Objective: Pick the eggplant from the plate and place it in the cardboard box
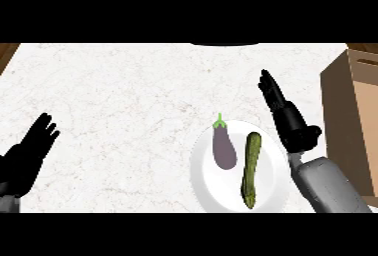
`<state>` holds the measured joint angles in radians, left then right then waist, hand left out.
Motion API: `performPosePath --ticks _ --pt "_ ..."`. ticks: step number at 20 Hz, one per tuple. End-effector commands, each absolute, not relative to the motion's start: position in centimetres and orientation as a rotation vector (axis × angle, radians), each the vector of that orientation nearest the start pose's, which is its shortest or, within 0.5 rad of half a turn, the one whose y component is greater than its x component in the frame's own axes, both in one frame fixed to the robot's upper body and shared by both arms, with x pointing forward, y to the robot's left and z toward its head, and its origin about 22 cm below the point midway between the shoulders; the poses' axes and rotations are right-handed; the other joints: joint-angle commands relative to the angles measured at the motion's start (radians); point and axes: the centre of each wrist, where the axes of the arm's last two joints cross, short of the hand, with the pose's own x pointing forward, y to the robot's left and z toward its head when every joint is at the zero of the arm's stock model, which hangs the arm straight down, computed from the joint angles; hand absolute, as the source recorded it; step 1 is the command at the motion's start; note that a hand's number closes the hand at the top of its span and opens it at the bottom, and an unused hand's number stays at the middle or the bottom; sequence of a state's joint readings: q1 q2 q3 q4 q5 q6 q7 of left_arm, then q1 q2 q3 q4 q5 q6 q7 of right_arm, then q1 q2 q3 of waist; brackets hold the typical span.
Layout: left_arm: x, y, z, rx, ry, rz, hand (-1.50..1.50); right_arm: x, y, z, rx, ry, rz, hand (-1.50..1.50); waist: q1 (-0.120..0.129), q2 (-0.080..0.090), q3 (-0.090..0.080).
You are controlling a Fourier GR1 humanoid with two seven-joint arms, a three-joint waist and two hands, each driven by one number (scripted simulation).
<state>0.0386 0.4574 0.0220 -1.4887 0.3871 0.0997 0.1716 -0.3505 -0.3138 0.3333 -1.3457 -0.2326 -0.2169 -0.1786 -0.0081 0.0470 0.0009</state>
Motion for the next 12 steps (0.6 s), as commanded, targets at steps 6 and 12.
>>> performPosePath --ticks 6,12 --pt "24.5 34.0 3.0 0.422 -1.462 -0.303 0.00 26.7 -32.1 3.8 -0.404 -1.614 0.347 -1.50 -0.098 -0.059 -0.003" --pt "25.0 30.7 1.6 0.357 -1.451 -0.363 0.00 21.9 -32.6 4.0 -0.738 -1.678 0.269 -1.50 -0.066 -0.059 -0.004"
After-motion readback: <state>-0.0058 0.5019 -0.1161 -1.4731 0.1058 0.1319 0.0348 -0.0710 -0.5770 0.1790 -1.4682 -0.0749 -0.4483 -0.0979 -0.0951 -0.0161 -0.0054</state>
